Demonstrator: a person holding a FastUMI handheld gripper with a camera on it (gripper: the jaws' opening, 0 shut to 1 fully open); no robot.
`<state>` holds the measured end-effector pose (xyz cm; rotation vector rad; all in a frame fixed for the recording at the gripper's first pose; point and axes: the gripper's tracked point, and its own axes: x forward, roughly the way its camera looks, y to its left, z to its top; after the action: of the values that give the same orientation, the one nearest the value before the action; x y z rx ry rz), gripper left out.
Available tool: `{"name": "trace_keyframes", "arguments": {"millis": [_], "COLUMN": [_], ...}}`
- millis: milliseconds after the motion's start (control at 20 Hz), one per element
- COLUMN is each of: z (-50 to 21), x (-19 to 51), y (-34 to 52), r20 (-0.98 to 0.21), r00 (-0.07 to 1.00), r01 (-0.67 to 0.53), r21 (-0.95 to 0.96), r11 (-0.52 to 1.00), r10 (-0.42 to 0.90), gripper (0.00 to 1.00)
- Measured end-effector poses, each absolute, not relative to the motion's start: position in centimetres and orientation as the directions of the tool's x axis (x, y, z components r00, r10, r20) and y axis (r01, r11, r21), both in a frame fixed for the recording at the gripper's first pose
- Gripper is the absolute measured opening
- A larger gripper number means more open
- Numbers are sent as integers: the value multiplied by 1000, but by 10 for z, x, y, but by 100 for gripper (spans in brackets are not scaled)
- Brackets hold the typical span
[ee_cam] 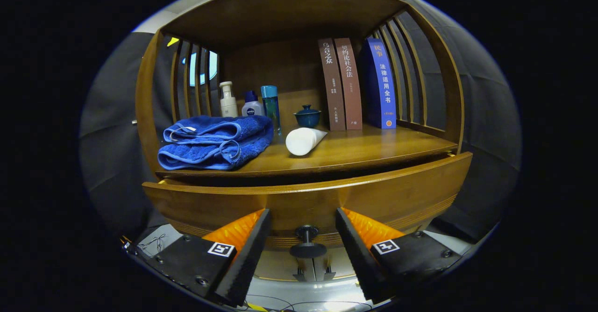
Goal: Pull open the drawer, take out the items inside it, and place them on the countertop above the cabinet.
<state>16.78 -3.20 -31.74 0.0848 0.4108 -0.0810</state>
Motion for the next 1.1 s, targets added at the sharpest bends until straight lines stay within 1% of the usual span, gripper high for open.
{"name": "trace_keyframes", "arguments": {"millis": [300, 800, 900, 1100], "z": [-320, -320, -314, -282], "x": [189, 187, 186, 181], "y": [-33, -31, -30, -28], "r20": [-405, -410, -406, -354], "r00": [912, 910, 912, 933], "r01": [103, 103, 94, 80], "r21": [61, 64, 65, 42], "r11": [993, 993, 993, 996], "r10": [-70, -68, -60, -60], "gripper": [92, 91, 91, 92]}}
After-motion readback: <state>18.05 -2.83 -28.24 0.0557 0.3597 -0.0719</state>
